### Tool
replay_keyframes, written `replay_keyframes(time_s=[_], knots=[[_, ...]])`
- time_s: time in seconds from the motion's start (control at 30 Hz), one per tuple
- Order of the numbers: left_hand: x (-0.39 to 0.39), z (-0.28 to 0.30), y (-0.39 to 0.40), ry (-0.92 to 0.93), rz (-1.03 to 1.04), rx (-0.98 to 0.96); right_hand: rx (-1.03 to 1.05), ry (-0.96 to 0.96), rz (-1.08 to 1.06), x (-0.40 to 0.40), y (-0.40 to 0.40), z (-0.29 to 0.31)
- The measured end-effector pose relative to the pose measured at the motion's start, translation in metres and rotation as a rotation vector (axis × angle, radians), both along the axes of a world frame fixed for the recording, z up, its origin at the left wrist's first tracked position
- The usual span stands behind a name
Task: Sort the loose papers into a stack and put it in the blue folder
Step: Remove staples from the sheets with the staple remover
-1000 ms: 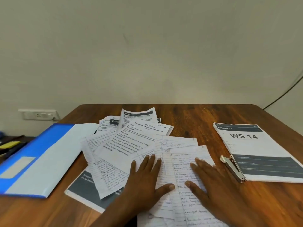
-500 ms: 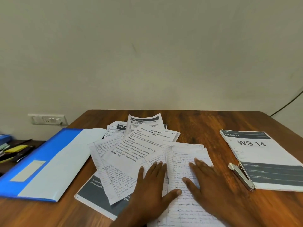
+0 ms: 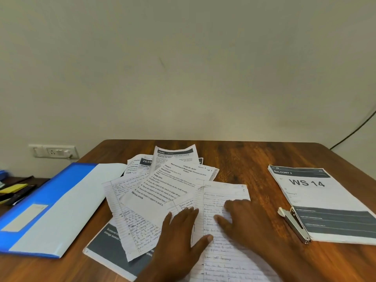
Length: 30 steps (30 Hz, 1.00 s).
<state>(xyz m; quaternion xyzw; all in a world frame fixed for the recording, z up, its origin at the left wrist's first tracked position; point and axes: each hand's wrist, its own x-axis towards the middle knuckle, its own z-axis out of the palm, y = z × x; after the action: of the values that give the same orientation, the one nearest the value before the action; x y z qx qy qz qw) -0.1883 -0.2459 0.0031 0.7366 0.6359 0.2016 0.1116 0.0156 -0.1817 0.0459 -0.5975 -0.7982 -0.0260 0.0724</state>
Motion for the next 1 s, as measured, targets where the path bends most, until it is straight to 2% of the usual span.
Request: replay_keyframes(time_s=[0.13,0.27,0.4,0.47,0.53,0.57,0.63,0.7,0.8,0.87,0.93,1.0], knots=[[-0.006,-0.008,0.007,-0.081,0.033,0.089,0.052,0.106,0.023,-0.012,0.029,0.002],[-0.008,-0.003,0.016,-0.183,-0.015,0.123,-0.108,0.187,0.188,-0.035,0.043,-0.006],[0.012,-0.009,0.022,0.034,-0.146,0.118,-0.088,0.085,0.255,-0.046,0.054,-0.019],[0.023,-0.012,0.023,0.081,-0.101,-0.071,-0.068,0.04,0.227,-0.044,0.059,-0.017],[0.035,-0.017,0.032,0.137,-0.101,0.018,-0.035,0.017,0.209,-0.04,0.064,-0.009],[0.042,-0.016,0.038,0.129,-0.119,0.126,-0.015,0.019,0.202,-0.037,0.068,-0.004],[0.053,-0.003,0.045,-0.024,-0.186,-0.014,-0.033,0.106,0.166,-0.03,0.078,0.004],[0.06,0.011,0.054,-0.164,-0.205,-0.132,-0.127,0.282,0.099,-0.025,0.085,0.007],[0.054,0.023,0.072,-0.386,-0.111,-0.074,-0.158,0.474,0.036,-0.024,0.09,-0.004],[0.037,0.031,0.088,-0.425,0.029,0.039,-0.101,0.509,-0.007,-0.025,0.09,-0.013],[0.011,0.037,0.11,-0.386,0.204,0.135,-0.053,0.493,-0.017,-0.027,0.091,-0.015],[-0.019,0.039,0.133,-0.243,0.361,0.186,-0.036,0.505,-0.04,-0.031,0.094,-0.014]])
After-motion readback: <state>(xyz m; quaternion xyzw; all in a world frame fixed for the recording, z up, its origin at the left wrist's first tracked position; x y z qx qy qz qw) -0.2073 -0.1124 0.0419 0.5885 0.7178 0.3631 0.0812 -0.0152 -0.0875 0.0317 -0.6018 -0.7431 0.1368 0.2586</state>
